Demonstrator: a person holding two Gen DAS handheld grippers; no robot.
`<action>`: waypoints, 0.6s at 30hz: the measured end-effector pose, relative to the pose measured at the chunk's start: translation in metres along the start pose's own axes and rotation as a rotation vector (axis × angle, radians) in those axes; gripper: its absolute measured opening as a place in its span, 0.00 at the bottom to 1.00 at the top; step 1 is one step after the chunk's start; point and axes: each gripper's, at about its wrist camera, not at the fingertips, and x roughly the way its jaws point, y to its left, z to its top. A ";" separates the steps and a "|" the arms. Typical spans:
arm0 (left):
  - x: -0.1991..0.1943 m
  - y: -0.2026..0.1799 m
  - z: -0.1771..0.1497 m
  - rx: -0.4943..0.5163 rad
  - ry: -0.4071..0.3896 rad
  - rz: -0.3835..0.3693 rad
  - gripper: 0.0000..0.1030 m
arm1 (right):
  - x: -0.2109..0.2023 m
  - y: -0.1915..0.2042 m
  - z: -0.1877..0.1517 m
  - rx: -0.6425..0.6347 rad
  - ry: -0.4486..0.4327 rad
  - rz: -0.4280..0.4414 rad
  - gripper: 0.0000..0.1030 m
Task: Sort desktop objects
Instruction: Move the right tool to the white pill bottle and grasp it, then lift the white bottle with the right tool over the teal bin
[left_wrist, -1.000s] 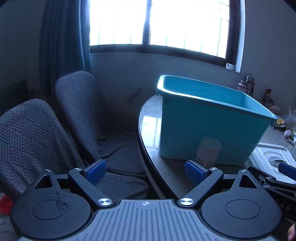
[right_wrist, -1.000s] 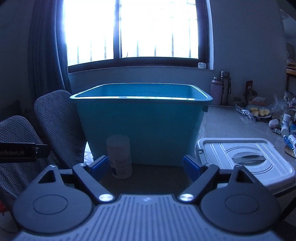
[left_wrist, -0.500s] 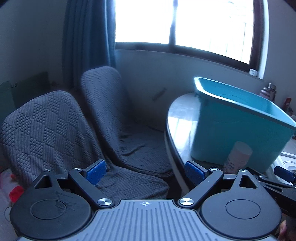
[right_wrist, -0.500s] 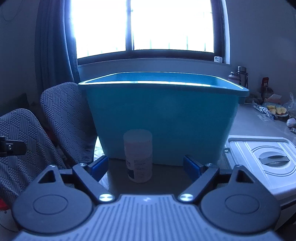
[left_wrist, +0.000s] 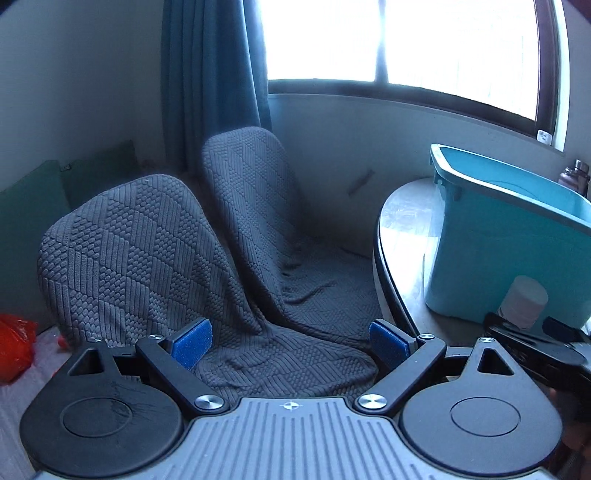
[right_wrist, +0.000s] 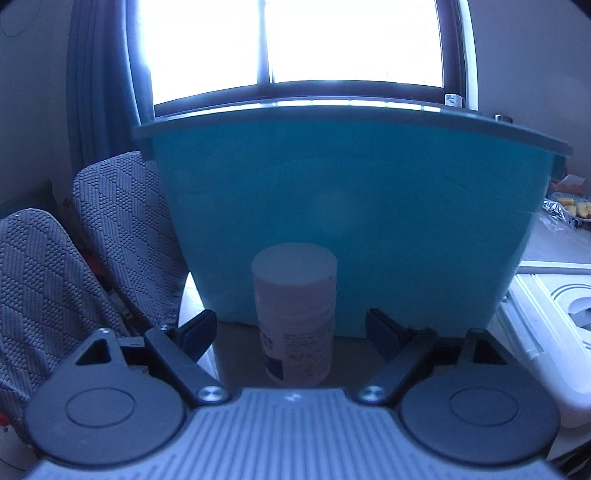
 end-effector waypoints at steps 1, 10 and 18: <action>-0.001 -0.001 0.001 0.004 0.002 -0.002 0.91 | 0.005 0.001 0.000 -0.009 0.002 -0.002 0.85; -0.009 -0.004 0.007 0.013 -0.023 0.008 0.91 | -0.001 0.007 -0.003 -0.030 0.017 -0.025 0.46; -0.012 0.004 0.009 -0.030 -0.070 -0.031 0.91 | -0.055 -0.006 0.011 -0.012 -0.017 -0.054 0.46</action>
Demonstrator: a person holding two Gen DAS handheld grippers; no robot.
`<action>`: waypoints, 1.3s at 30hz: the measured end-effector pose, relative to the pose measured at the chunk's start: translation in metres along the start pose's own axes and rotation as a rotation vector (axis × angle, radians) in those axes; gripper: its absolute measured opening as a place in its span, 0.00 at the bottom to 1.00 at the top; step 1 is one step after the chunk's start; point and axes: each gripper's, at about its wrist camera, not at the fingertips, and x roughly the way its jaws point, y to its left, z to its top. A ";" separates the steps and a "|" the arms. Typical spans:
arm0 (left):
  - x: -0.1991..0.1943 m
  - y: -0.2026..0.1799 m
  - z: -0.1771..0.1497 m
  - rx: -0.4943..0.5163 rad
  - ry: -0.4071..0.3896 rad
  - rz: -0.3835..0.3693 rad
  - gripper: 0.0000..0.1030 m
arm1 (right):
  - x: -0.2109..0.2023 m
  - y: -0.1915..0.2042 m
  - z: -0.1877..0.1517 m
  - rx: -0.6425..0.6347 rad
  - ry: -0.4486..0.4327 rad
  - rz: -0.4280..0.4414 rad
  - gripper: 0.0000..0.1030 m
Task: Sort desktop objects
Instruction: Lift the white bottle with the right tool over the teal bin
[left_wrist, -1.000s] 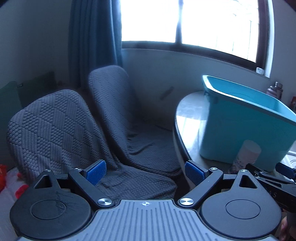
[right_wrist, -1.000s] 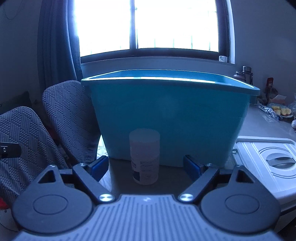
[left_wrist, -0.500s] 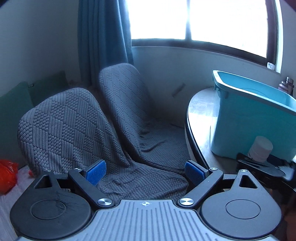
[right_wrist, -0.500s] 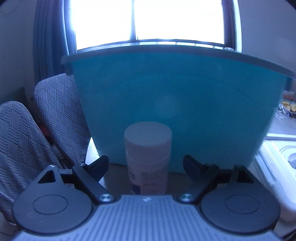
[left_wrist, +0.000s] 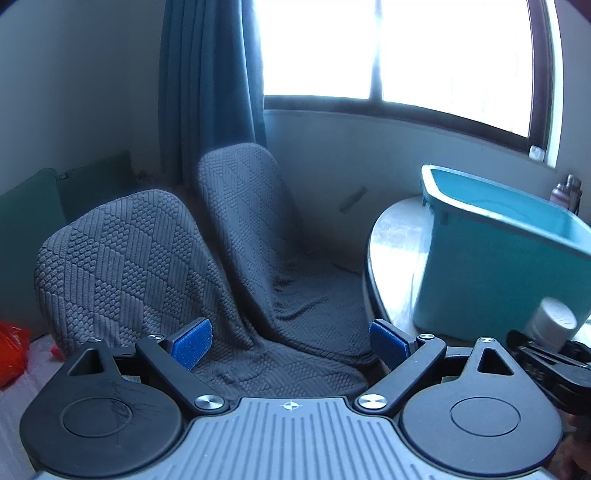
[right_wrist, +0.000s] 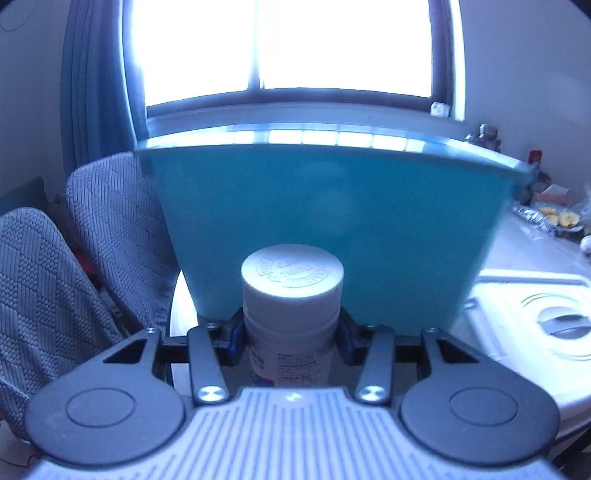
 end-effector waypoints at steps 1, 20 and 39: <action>0.000 0.002 0.000 -0.007 -0.007 -0.008 0.91 | -0.007 -0.002 0.003 -0.003 -0.007 -0.007 0.46; -0.029 -0.038 0.051 0.010 -0.063 -0.113 0.91 | -0.069 -0.038 0.104 -0.015 -0.194 -0.109 0.46; -0.031 -0.067 0.085 -0.074 -0.097 -0.073 0.91 | -0.017 -0.049 0.163 -0.053 -0.272 -0.044 0.46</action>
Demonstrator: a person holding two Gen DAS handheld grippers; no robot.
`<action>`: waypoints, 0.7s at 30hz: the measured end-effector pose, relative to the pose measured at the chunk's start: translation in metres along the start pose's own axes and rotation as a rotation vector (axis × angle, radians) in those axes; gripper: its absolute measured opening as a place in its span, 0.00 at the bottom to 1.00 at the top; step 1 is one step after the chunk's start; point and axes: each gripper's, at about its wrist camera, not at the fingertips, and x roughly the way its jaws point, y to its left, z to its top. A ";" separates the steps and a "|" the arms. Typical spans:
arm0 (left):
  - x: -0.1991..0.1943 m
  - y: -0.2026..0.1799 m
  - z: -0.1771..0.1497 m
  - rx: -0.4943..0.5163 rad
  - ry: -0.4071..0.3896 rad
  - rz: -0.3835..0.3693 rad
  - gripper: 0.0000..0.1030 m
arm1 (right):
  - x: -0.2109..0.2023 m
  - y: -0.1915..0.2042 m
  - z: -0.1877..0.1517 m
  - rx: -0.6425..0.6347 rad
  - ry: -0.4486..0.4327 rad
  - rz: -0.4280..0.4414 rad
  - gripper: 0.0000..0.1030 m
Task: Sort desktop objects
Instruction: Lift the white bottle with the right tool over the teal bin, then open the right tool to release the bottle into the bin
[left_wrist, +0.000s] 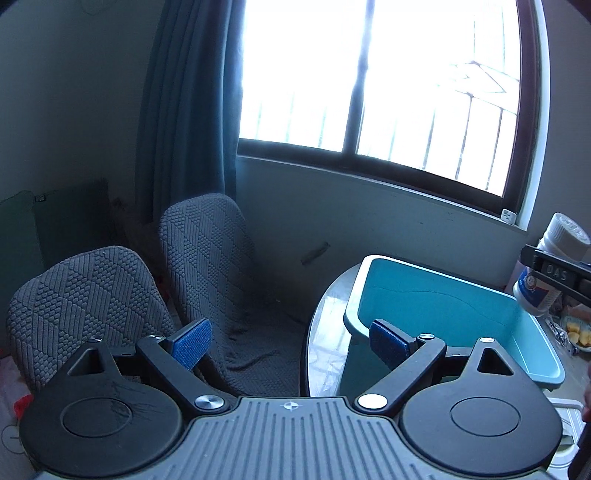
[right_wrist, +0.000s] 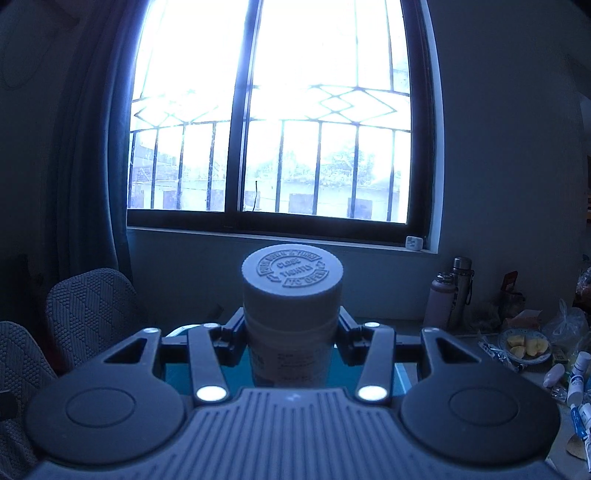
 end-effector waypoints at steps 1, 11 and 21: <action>0.001 -0.001 0.000 -0.001 0.002 0.005 0.91 | 0.007 0.000 -0.002 0.000 0.006 0.005 0.47; -0.002 -0.005 -0.003 0.017 0.020 0.033 0.91 | 0.018 0.010 -0.014 -0.075 0.044 0.046 0.86; -0.027 -0.005 -0.013 0.052 0.027 -0.036 0.91 | -0.032 -0.008 -0.023 -0.026 0.060 -0.019 0.86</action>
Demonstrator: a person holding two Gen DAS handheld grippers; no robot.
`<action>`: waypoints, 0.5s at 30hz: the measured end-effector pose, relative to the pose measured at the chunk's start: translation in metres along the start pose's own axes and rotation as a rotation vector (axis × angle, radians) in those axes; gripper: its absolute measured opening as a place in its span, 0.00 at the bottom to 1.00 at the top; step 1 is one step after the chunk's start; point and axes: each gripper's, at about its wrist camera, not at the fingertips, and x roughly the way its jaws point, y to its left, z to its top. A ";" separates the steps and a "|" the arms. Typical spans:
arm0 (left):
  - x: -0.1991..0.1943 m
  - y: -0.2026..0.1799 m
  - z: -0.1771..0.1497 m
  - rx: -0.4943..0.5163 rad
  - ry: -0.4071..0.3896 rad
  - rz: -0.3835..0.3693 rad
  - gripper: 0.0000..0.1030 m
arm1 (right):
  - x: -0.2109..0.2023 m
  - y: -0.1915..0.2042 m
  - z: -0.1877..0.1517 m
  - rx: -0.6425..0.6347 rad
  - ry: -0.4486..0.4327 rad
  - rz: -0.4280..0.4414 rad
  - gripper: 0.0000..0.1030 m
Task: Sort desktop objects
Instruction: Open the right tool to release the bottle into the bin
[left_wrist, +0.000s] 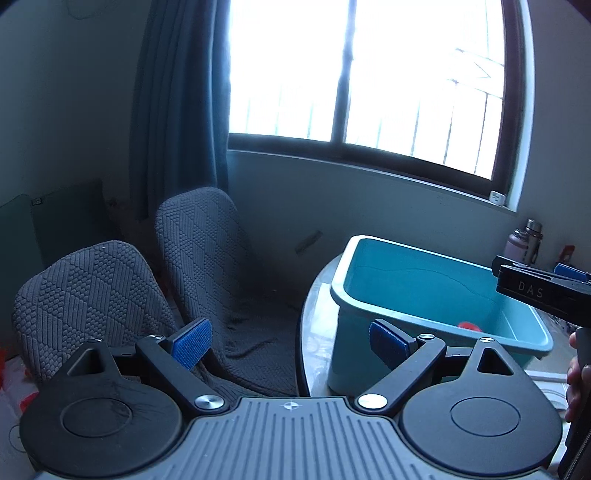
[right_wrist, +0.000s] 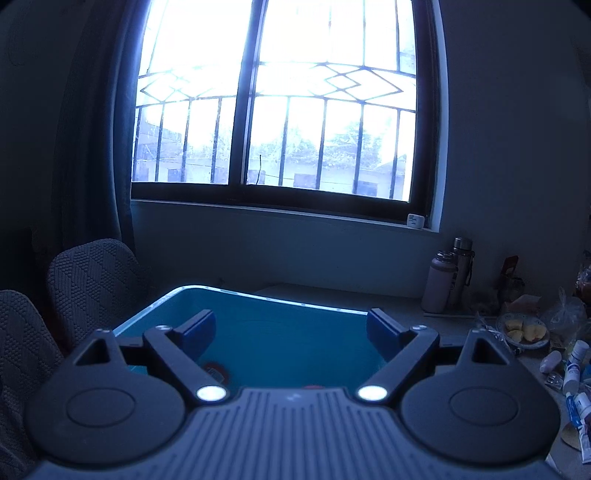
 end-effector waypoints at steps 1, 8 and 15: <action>-0.003 0.001 -0.003 0.006 0.002 -0.012 0.91 | -0.006 -0.003 -0.002 0.003 0.002 -0.014 0.86; -0.024 0.001 -0.025 0.047 0.026 -0.104 0.91 | -0.050 -0.021 -0.023 0.029 0.042 -0.115 0.86; -0.033 -0.007 -0.050 0.090 0.068 -0.194 0.91 | -0.088 -0.042 -0.044 0.068 0.084 -0.205 0.87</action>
